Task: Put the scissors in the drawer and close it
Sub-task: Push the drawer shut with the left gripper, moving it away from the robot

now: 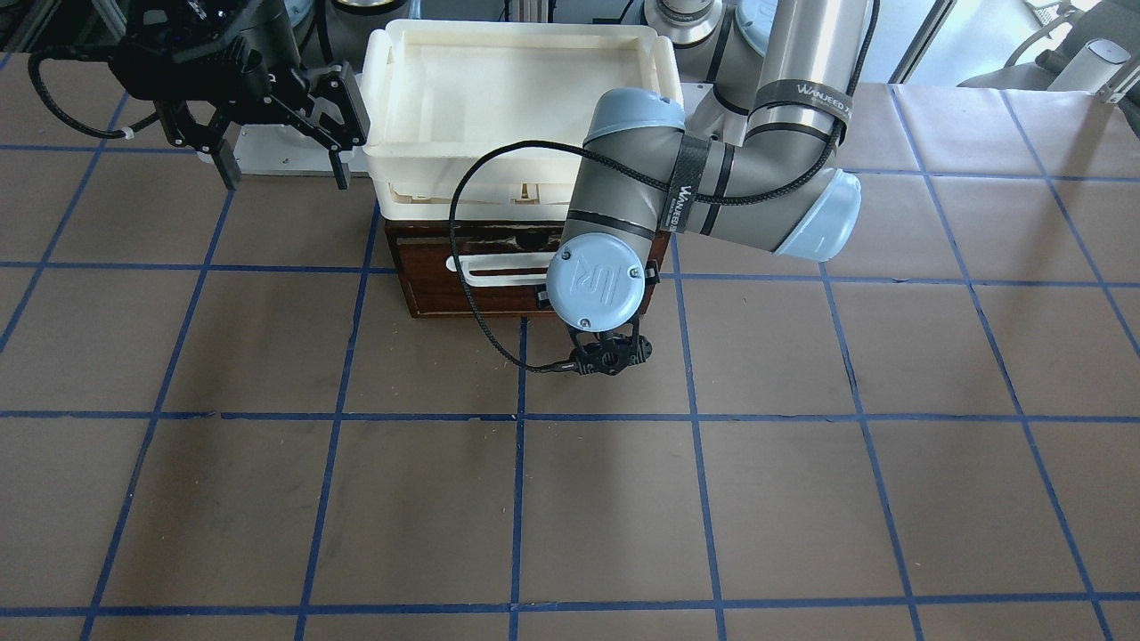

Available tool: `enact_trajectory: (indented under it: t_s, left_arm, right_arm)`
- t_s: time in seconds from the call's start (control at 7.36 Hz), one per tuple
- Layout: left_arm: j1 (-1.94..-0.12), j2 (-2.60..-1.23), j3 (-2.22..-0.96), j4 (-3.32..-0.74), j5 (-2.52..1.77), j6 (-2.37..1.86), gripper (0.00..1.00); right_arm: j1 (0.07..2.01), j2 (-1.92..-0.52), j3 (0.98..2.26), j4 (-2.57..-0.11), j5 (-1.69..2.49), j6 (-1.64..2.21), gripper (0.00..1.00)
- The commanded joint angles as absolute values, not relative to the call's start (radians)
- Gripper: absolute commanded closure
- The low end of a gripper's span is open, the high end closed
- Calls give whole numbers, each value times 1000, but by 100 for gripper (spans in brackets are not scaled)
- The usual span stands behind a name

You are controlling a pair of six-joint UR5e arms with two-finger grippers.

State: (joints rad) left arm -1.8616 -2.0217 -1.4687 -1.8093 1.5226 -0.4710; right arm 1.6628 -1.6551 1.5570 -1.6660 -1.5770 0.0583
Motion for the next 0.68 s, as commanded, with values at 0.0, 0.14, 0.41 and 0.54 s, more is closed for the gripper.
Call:
enact_trajectory:
  t_s: [0.0,0.14,0.41,0.54]
  left_arm:
    - [-1855,-2016,-1463,-1802,1520,-465,0]
    - [-1841,-2014,-1442,-1790,1519,-465,0]
    - [-1783,-1991,-1341,-1770,1514,-451,0]
    - [-1749,-1971,-1304,-1726,1511,-449,0]
  right_arm:
    - [1663,-1655,1557,-1666,-1577,58,0]
    - [1663,-1655,1557,-1666,-1577,58,0]
    - [1663,-1655,1557,-1666,-1577,58,0]
    - [1663,-1655,1557,-1666,-1577,58,0]
